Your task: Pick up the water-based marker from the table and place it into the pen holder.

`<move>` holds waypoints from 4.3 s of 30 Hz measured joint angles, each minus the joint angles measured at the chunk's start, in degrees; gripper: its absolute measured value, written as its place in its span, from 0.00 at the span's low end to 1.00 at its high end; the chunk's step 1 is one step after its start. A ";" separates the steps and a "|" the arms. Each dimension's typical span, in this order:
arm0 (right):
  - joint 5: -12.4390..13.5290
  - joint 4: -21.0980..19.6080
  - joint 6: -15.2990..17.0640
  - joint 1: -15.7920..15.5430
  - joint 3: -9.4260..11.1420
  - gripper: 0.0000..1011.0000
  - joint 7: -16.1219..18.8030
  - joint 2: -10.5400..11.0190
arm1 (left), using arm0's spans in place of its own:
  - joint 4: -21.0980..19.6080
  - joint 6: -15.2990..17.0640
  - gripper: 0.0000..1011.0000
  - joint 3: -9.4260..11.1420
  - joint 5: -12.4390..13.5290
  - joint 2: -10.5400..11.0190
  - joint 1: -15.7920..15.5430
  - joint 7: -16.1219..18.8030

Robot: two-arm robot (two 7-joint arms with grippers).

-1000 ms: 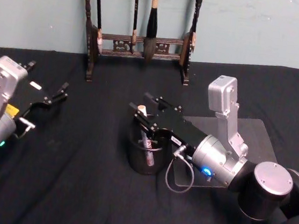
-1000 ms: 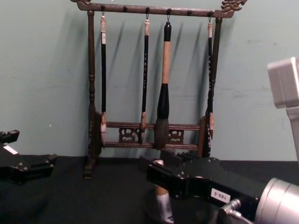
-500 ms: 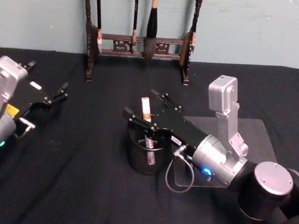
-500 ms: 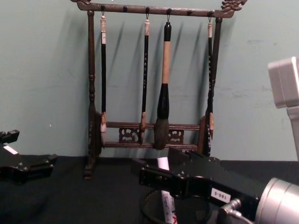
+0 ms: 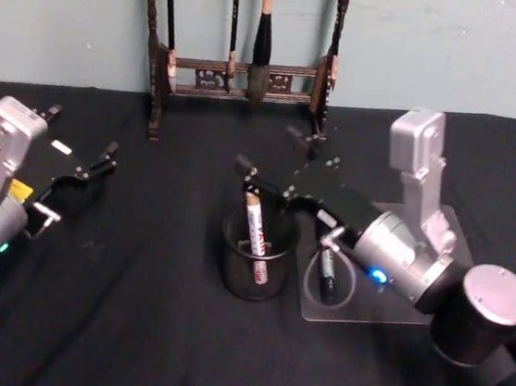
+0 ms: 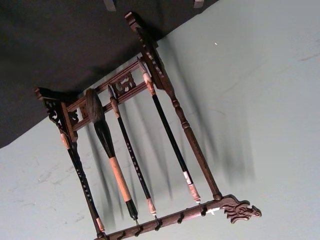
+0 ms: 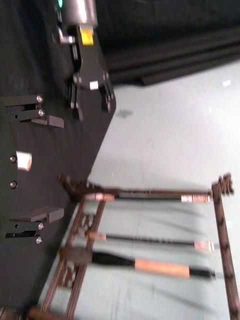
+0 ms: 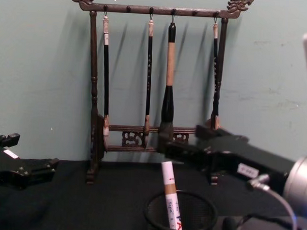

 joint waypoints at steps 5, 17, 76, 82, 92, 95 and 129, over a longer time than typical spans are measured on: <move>-1.33 -2.50 4.14 -0.72 2.31 0.99 -4.59 1.19 | 0.00 0.00 0.99 0.00 0.00 0.00 0.00 0.00; -4.78 -6.28 21.60 -2.30 6.53 0.99 -13.59 3.44 | 0.00 0.00 0.99 0.00 0.00 0.00 0.00 0.00; -14.53 0.09 37.50 0.52 3.73 0.99 -10.95 -2.25 | 0.00 0.00 0.99 0.00 0.00 0.00 0.00 0.00; -15.25 0.20 37.51 0.34 4.16 0.99 -10.58 -2.59 | 0.00 0.00 0.99 0.00 0.00 0.00 0.00 0.00; -15.83 0.24 37.22 0.31 4.24 0.99 -10.47 -2.69 | 0.00 0.00 0.99 0.00 0.00 0.00 0.00 0.00; -15.78 0.24 37.21 0.31 4.23 0.99 -10.47 -2.67 | 0.00 0.00 0.99 0.00 0.00 0.00 0.00 0.00; -15.45 0.19 37.30 0.31 4.19 0.24 -10.56 -2.60 | 0.00 0.00 0.99 0.00 0.00 0.00 0.00 0.00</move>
